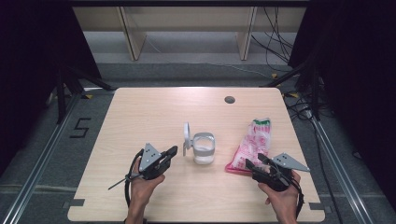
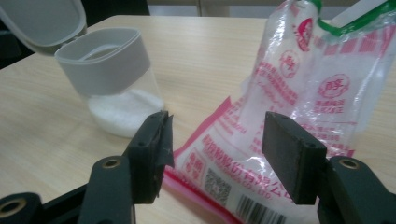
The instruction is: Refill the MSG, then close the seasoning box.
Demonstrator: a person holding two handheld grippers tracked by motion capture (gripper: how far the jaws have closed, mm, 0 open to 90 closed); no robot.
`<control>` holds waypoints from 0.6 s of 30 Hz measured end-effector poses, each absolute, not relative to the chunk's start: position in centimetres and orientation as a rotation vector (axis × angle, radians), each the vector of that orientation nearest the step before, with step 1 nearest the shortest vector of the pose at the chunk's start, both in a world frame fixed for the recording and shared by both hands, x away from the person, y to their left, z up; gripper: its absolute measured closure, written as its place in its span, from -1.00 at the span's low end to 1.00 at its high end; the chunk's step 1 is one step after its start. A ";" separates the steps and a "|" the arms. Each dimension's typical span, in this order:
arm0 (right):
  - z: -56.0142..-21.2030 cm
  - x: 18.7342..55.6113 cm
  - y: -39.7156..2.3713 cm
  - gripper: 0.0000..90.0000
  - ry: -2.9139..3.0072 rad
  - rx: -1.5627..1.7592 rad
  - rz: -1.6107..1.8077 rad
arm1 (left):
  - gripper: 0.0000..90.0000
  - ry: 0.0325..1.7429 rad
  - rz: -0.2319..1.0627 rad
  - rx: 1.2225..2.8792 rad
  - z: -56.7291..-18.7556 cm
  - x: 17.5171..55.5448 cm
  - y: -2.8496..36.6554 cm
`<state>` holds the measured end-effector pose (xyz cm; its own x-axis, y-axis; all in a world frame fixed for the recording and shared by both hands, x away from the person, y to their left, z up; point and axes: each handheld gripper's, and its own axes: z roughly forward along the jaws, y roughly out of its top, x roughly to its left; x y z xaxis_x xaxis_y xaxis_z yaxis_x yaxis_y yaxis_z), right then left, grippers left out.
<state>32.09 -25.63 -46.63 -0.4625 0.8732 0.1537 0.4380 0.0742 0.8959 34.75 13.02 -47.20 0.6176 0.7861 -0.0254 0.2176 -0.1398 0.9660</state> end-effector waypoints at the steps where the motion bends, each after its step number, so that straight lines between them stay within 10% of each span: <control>1: -46.7 31.7 -25.1 -0.06 1.935 1.326 1.368 | 0.99 0.825 0.611 1.690 -47.1 34.8 13.0; 18: -46.9 30.7 -24.6 -0.06 2.017 1.268 1.359 | 0.99 0.827 0.630 1.709 -46.5 35.2 12.8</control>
